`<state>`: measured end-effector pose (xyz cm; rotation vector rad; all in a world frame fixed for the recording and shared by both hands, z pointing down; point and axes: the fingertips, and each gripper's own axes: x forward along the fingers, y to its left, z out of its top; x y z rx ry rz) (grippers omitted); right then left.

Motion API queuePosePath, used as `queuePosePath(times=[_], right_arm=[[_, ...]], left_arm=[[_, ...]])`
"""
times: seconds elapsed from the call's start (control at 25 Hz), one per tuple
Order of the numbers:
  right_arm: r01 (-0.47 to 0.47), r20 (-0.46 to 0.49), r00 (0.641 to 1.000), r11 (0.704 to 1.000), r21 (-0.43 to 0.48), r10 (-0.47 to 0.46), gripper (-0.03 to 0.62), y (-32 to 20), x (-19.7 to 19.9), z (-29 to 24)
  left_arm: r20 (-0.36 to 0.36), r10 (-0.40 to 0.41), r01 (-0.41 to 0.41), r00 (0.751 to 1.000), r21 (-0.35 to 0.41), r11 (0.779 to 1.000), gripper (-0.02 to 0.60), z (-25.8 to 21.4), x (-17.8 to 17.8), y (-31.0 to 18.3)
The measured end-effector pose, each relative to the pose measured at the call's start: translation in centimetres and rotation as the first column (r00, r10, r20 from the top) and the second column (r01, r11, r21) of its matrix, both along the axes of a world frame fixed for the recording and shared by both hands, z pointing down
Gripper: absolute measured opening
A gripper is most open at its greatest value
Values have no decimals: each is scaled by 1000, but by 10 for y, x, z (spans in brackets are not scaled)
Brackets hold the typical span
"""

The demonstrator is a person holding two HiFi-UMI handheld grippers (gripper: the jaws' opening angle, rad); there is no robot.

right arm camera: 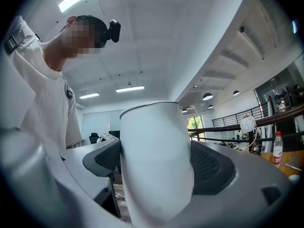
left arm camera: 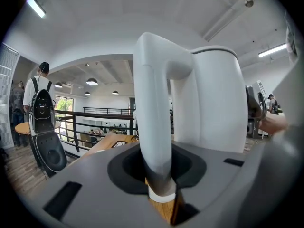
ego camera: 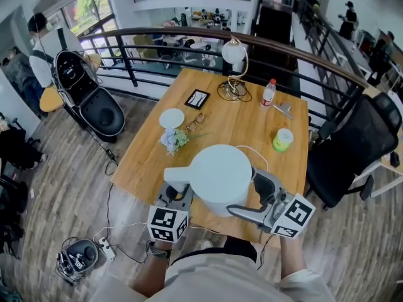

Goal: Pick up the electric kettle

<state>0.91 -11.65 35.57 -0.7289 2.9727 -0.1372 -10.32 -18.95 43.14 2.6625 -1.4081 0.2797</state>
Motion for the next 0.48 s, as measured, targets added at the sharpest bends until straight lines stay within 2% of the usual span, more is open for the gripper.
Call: queuePosePath(times=[0.28, 0.48], right_arm=[[-8, -13, 1000, 1000, 29, 8, 436, 12, -2, -10], [-7, -17, 1000, 999, 32, 8, 436, 14, -1, -12]], left_arm=[[-18, -3, 4, 1000, 16, 1000, 84, -9, 0, 9], [-5, -8, 8, 1000, 35, 999, 83, -15, -1, 9]])
